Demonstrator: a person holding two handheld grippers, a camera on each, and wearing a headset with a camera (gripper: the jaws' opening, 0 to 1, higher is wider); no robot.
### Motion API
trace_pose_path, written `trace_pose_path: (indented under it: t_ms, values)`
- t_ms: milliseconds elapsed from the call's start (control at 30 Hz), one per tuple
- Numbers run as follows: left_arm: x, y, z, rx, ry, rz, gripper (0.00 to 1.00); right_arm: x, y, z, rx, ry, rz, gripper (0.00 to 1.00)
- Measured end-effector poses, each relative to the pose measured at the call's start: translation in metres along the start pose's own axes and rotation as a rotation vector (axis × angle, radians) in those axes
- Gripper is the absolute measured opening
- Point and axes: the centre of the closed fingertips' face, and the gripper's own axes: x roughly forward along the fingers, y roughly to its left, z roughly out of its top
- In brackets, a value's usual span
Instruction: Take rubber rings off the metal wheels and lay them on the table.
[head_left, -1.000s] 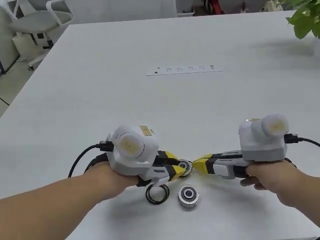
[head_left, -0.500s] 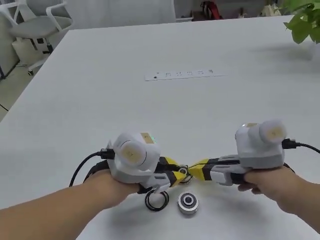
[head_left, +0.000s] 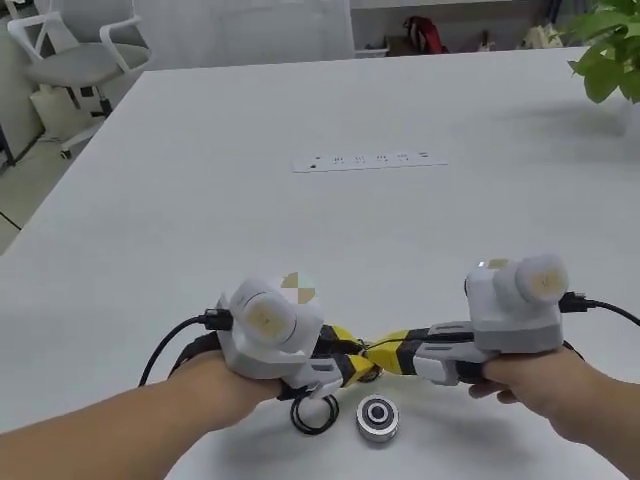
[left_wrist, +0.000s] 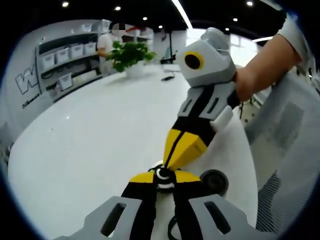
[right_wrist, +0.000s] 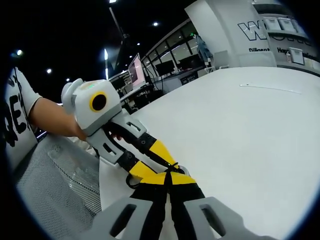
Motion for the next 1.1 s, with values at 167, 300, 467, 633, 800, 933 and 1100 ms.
trace_pose_path:
  t_ms: [167,300,467,633,800,933,1100]
  values:
    - [0.000,0.000,0.000,-0.002,0.000,-0.001,0.12,-0.004,0.003,0.002,0.036,-0.016,0.025,0.00]
    - [0.000,-0.001,0.000,-0.007,0.009,-0.003,0.12,-0.004,0.010,0.005,0.074,-0.035,0.064,0.00]
    - [-0.001,-0.002,0.001,-0.020,0.007,-0.004,0.12,-0.004,0.007,0.003,0.074,-0.025,0.046,0.00]
    - [-0.002,-0.002,0.002,-0.043,0.010,-0.016,0.13,-0.005,0.004,0.001,0.072,-0.014,0.031,0.00]
    - [-0.006,-0.004,0.001,-0.038,0.016,-0.036,0.17,-0.006,0.006,0.003,0.072,-0.018,0.034,0.00]
    - [-0.011,-0.006,0.005,-0.040,0.000,-0.045,0.19,-0.006,0.007,0.004,0.073,-0.019,0.040,0.00]
    - [-0.019,-0.009,0.013,-0.054,-0.038,-0.065,0.22,-0.007,0.012,0.007,0.072,-0.022,0.057,0.00]
